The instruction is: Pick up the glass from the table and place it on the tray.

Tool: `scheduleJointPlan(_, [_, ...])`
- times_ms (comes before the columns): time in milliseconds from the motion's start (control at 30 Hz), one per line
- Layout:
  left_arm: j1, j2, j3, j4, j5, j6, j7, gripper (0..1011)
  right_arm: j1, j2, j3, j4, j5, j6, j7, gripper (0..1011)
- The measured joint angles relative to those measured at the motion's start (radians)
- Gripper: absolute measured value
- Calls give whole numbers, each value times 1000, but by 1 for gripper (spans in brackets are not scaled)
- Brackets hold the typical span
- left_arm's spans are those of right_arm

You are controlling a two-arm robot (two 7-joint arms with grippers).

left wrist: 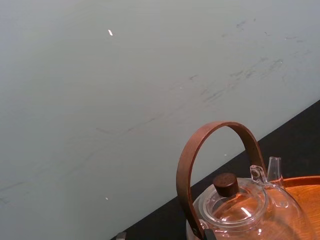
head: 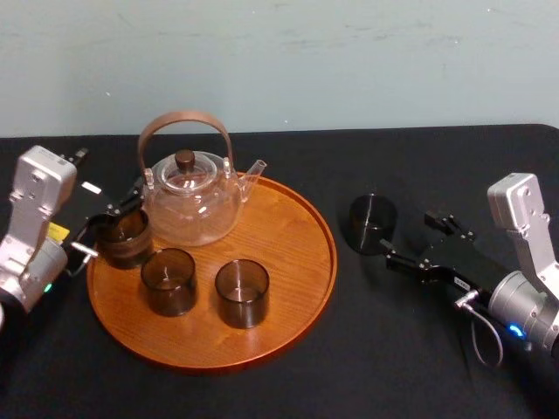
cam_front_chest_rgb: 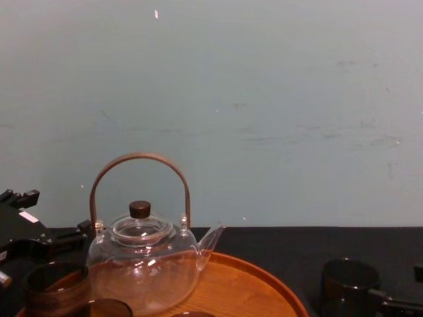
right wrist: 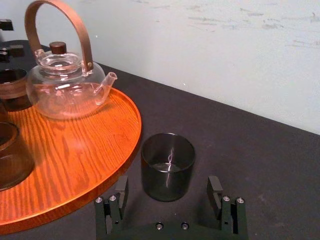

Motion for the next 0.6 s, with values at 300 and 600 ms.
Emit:
scheduleJointPlan(300, [0,0,0,0,0,0,0,1001,9,-6,-3,11,-7,1,-1,1002])
scheduleJointPlan(600, [0,0,0,0,0,0,0,1001,8,-5,-2,9,-7,2,-1,1002])
